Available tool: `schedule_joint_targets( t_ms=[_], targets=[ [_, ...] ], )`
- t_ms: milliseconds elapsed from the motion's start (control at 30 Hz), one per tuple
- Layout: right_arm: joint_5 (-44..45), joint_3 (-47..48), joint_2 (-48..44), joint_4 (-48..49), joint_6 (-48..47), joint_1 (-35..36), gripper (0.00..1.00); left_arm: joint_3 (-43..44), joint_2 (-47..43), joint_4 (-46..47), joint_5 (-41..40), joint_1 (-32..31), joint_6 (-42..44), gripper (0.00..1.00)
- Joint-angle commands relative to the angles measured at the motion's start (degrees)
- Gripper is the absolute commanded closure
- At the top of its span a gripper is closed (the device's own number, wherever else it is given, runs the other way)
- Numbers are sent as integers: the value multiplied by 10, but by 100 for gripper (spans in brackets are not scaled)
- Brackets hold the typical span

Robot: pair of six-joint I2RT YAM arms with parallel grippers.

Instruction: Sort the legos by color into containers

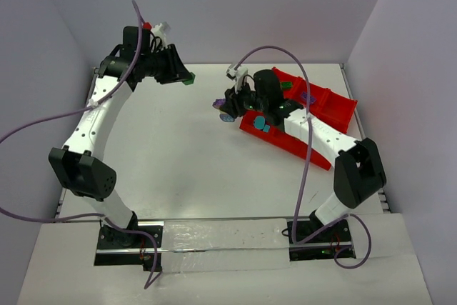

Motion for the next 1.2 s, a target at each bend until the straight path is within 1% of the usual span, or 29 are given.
schedule_joint_targets(
  t_ms=[0, 100, 133, 333, 400, 467, 600, 667, 767, 833, 867, 933, 1033, 1167],
  targets=[
    [50, 73, 65, -28, 68, 11, 100, -12, -33, 27, -83, -3, -37, 100],
    [58, 124, 134, -84, 80, 21, 100, -37, -51, 32, -125, -2, -49, 100],
    [60, 132, 140, -87, 80, 24, 100, -44, -57, 34, -130, -2, -50, 100],
    [112, 131, 183, -70, 108, 41, 100, -69, -65, 31, -138, -2, -47, 100],
    [110, 135, 195, -78, 110, 41, 99, -74, -62, 30, -133, -2, -44, 100],
    [95, 149, 212, -101, 104, 43, 95, -72, -57, 27, -122, -2, -42, 100],
    [88, 149, 218, -108, 97, 46, 85, -80, -58, 36, -122, -3, -48, 100],
    [84, 146, 217, -110, 94, 46, 73, -82, -58, 39, -121, -3, -47, 100],
    [85, 148, 218, -113, 91, 45, 62, -83, -56, 40, -117, -3, -48, 100],
    [88, 150, 215, -117, 88, 45, 47, -84, -55, 39, -113, -4, -47, 100],
    [89, 150, 212, -117, 88, 46, 42, -85, -56, 39, -112, -4, -48, 100],
    [93, 147, 199, -114, 88, 46, 34, -88, -57, 43, -108, -4, -48, 100],
    [99, 142, 169, -108, 84, 46, 30, -91, -55, 47, -98, -7, -46, 100],
    [106, 133, 118, -95, 56, 46, 30, -87, -46, 42, -91, -13, -42, 100]
  ],
)
